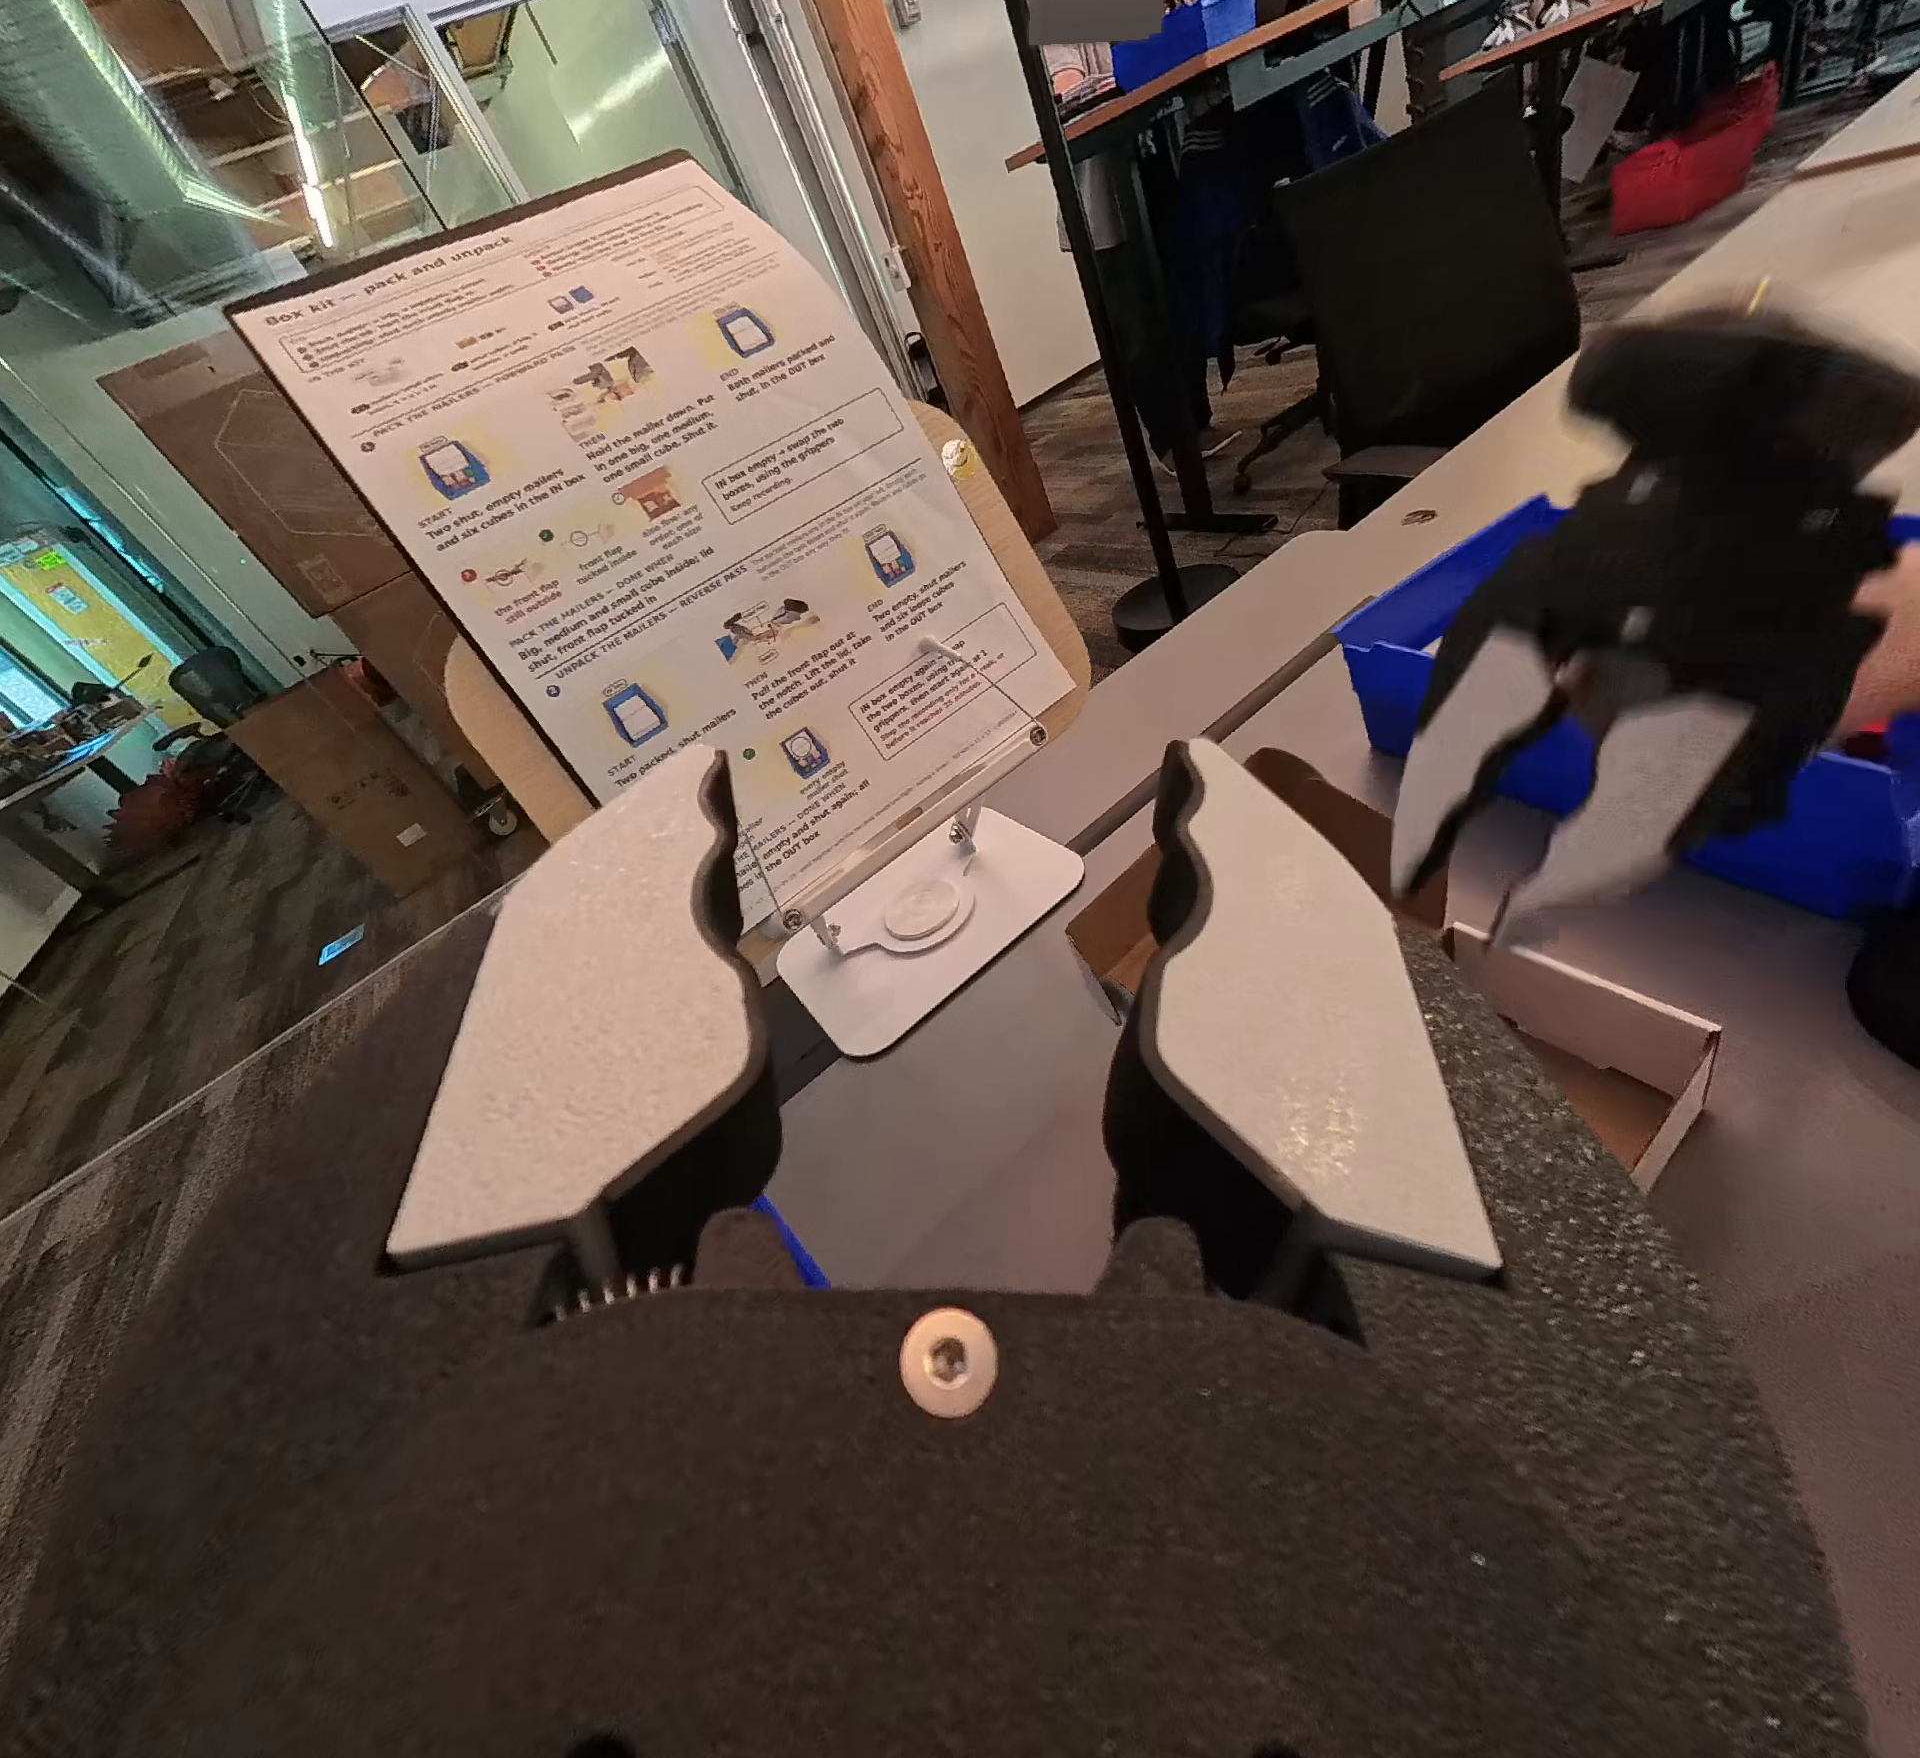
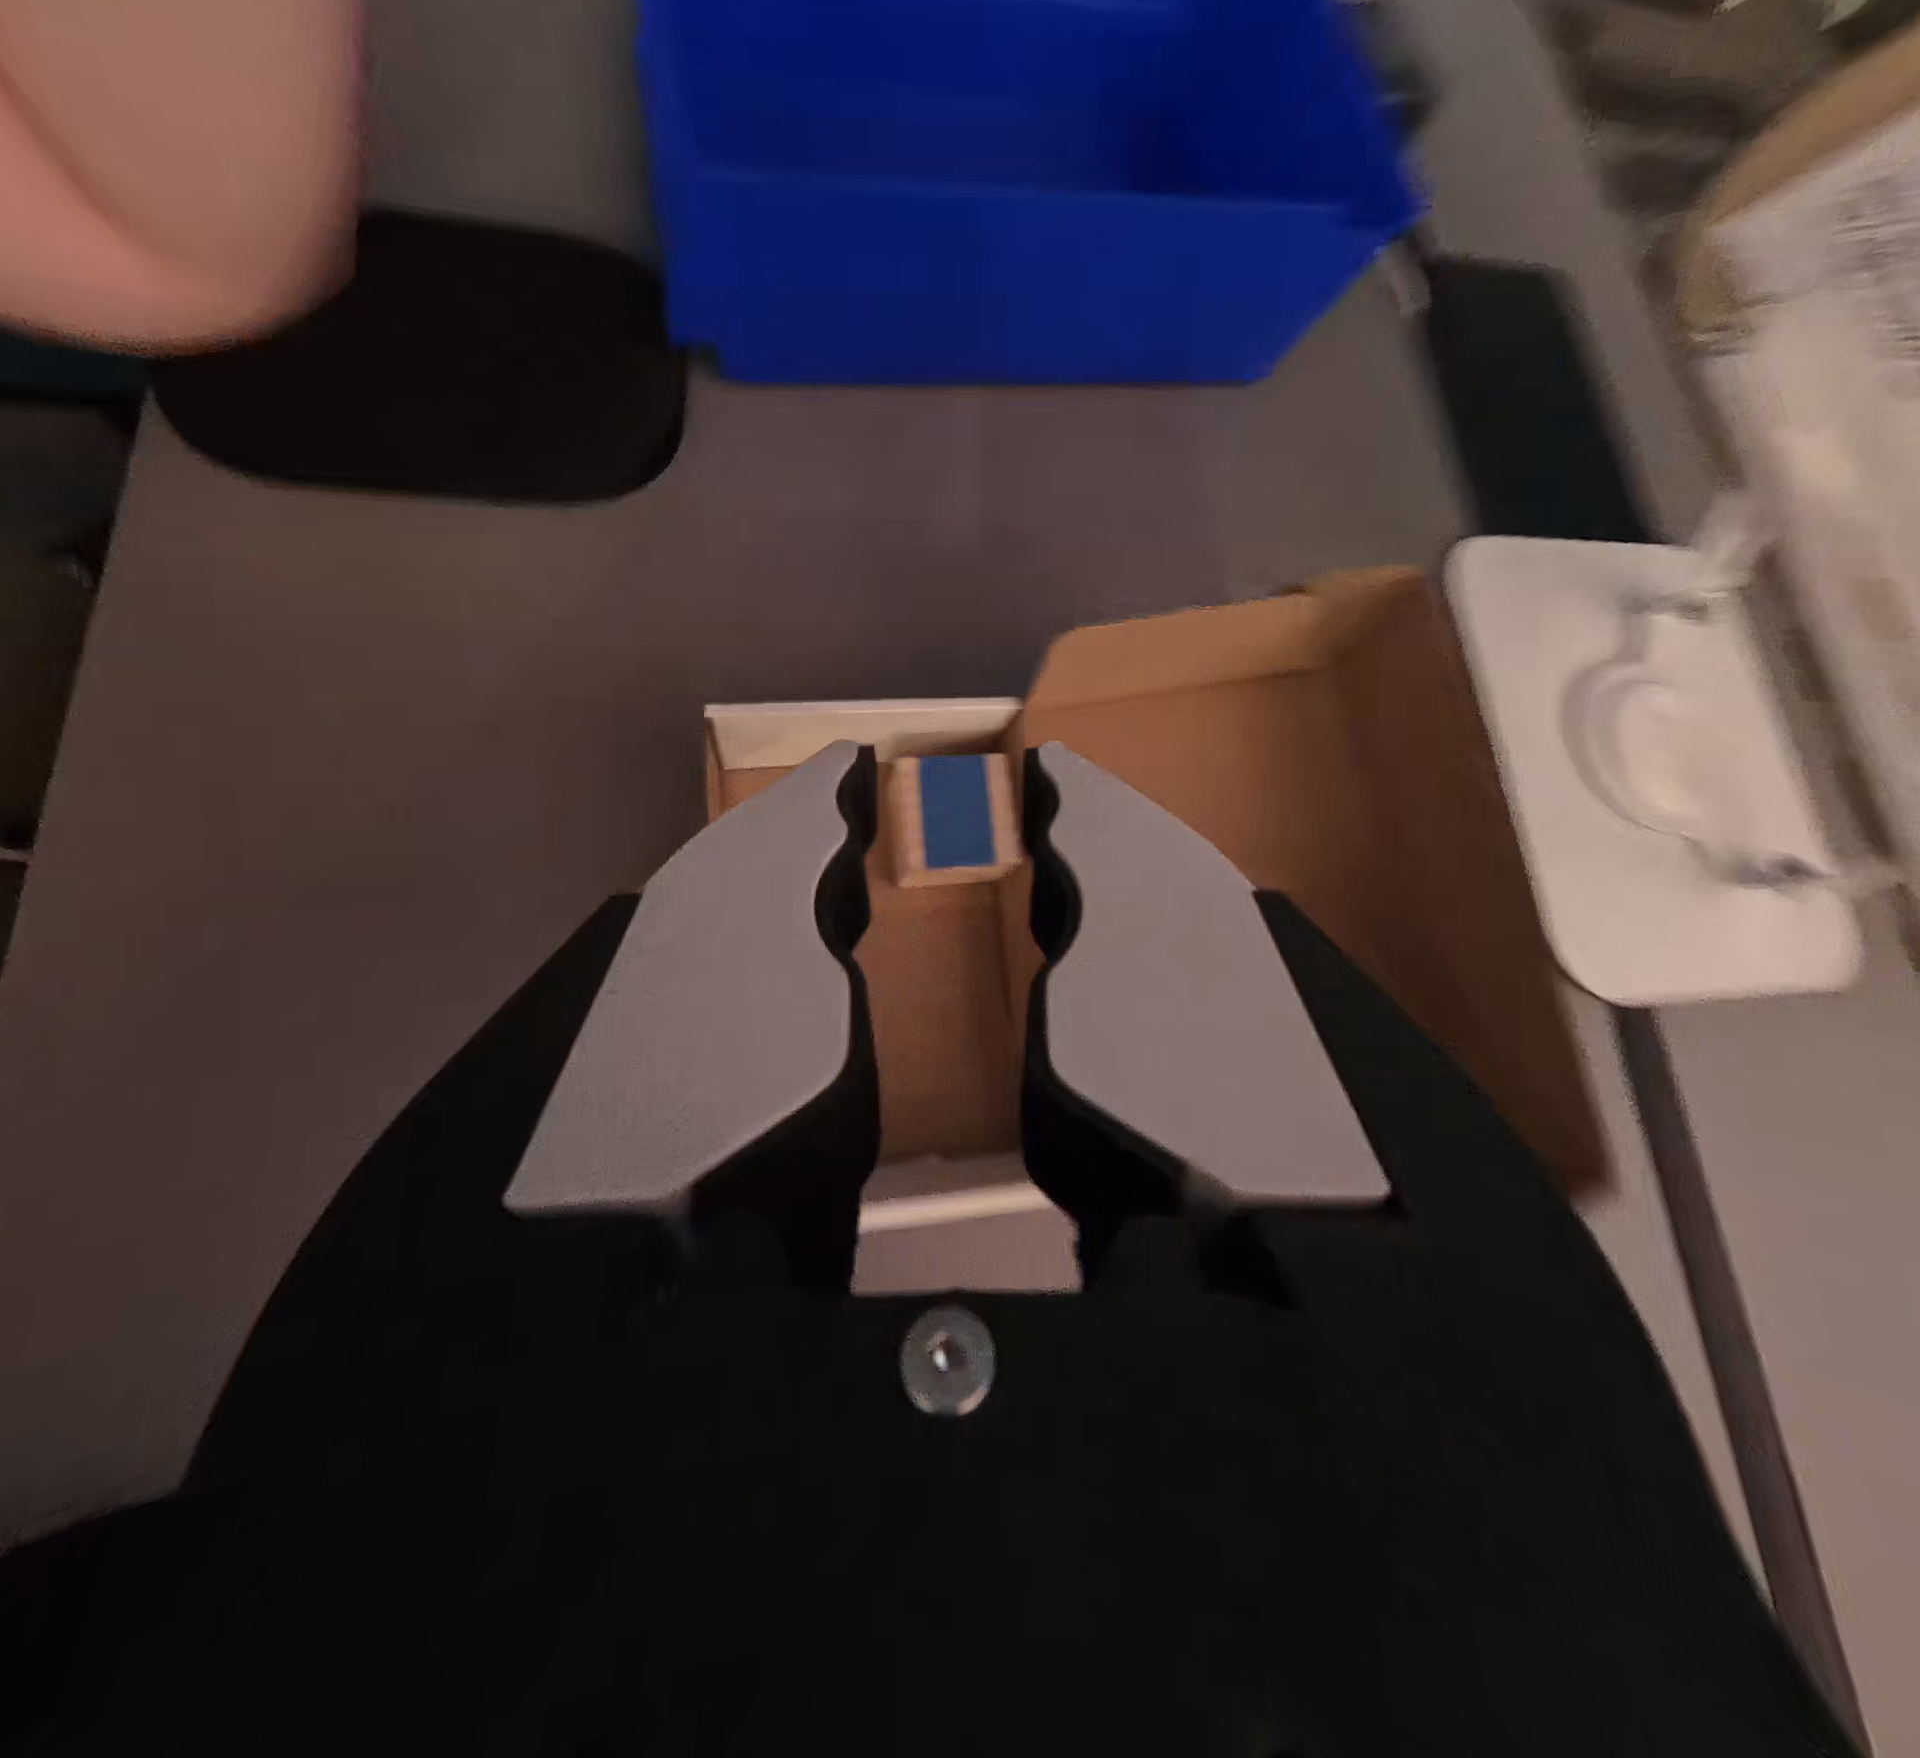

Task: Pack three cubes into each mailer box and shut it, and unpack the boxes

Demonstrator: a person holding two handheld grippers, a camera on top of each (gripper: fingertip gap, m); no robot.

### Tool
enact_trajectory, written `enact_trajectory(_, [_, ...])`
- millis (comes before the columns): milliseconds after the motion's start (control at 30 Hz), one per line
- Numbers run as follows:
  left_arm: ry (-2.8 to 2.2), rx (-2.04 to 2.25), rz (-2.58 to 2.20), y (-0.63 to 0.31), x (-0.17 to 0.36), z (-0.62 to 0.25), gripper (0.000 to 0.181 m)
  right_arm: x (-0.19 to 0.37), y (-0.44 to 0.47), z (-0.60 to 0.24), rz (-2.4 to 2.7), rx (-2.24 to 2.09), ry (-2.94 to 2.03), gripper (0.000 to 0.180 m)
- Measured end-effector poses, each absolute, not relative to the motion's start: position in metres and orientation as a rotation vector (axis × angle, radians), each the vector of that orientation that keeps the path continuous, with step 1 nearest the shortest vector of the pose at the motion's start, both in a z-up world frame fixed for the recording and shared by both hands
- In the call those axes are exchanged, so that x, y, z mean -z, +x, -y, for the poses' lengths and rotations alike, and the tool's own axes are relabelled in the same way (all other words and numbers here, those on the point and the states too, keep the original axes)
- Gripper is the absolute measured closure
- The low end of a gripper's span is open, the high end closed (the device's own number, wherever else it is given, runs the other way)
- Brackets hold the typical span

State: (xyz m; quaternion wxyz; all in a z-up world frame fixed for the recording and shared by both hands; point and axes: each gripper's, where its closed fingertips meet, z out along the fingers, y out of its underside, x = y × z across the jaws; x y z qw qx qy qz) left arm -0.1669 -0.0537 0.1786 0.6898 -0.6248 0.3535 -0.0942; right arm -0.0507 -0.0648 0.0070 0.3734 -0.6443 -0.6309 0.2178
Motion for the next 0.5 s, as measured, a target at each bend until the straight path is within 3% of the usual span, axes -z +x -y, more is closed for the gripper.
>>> enact_trajectory(200, [-1.394,0.211,-0.782,-0.171,-0.18,0.054,0.103,0.101,-0.076,0.055,1.919,-0.179,-1.814,0.147])
enact_trajectory(500, [-1.409,0.204,-0.804,-0.166,-0.176,0.052,0.103,0.123,-0.074,0.042,1.927,-0.066,-1.833,0.138])
